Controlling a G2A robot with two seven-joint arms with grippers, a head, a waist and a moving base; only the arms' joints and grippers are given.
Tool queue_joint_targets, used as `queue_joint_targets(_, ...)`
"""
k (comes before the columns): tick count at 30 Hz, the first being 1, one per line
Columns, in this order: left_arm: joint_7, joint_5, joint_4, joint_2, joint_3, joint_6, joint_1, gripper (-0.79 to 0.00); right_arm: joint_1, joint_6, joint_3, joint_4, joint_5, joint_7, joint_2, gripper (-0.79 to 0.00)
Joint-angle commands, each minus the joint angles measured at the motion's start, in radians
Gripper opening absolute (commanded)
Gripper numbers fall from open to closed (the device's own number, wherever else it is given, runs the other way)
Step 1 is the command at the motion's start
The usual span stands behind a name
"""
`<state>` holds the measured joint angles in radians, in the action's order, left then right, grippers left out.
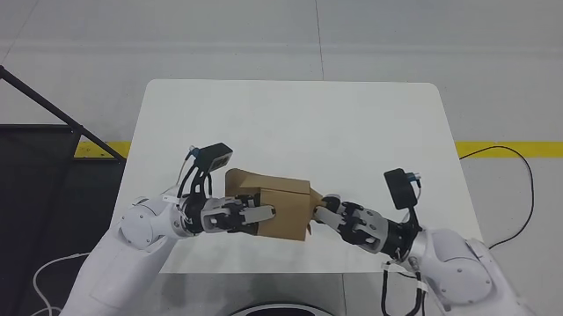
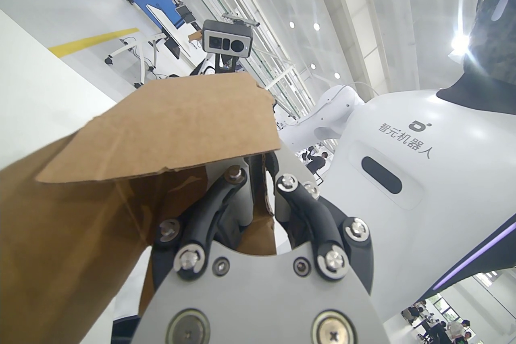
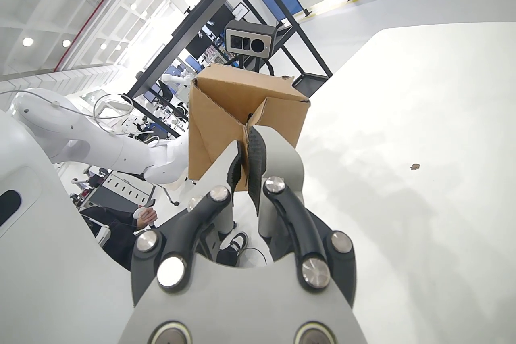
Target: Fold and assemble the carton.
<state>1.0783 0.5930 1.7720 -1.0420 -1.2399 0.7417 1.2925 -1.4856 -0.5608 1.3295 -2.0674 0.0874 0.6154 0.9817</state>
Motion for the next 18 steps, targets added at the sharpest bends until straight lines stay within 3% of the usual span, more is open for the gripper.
queue_joint_targets(1, 0.0, 0.001, 0.004, 0.0, 0.0, 0.0, 0.0, -0.785, 0.004, 0.008, -0.002, 0.0, 0.0, 0.007, 0.0, -0.683)
queue_joint_targets(12, 0.0, 0.011, 0.009, 0.003, 0.0, 0.0, 0.001, -0.785, 0.005, 0.007, 0.003, 0.013, -0.011, 0.003, 0.0, -0.622)
queue_joint_targets(18, -0.002, 0.016, 0.01, 0.005, 0.001, 0.002, 0.0, -0.785, 0.004, 0.006, 0.005, 0.017, -0.011, 0.004, 0.0, -0.711)
